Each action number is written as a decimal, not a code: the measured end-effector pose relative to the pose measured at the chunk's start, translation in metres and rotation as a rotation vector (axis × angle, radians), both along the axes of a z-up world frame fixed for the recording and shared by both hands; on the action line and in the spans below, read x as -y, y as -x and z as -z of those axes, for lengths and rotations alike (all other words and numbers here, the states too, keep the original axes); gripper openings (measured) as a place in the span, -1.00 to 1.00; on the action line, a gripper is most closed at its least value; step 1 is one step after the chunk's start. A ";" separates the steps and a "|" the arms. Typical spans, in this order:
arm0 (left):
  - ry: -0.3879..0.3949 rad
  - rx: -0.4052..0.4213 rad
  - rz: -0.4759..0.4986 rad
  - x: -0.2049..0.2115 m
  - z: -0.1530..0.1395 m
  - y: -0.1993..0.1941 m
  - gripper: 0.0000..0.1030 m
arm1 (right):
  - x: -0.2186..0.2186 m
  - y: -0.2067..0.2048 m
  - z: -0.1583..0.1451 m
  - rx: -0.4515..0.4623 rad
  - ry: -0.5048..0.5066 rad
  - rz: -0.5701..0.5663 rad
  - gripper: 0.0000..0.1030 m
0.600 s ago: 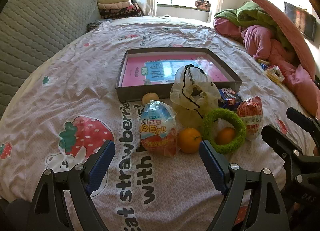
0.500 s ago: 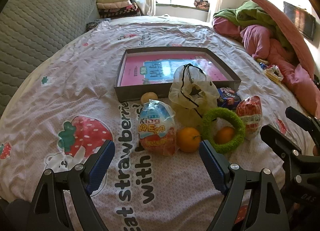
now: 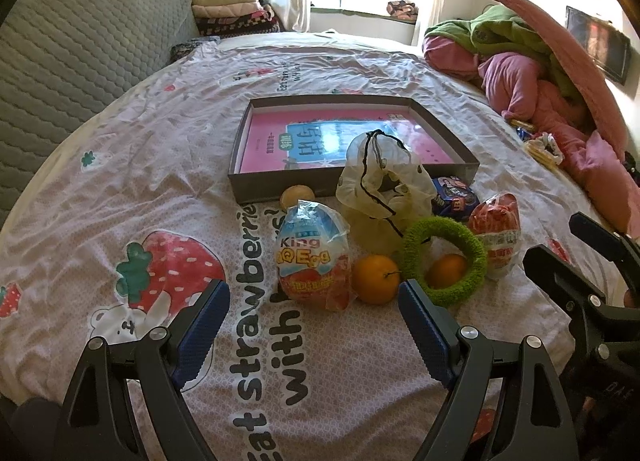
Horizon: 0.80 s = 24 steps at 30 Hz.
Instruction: Organize objects
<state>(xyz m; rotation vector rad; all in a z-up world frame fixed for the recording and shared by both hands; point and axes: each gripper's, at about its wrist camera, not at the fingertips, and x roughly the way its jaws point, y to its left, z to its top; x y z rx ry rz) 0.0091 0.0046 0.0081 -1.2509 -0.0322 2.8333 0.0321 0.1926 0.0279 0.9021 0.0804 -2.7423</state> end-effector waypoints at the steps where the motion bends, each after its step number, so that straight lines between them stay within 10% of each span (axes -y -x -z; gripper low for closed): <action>1: 0.000 0.000 0.001 0.000 0.000 0.000 0.68 | 0.000 0.000 0.000 0.000 0.004 -0.006 0.76; 24: -0.010 0.043 0.046 0.003 0.011 -0.014 0.68 | -0.005 -0.007 0.016 0.089 0.004 -0.072 0.76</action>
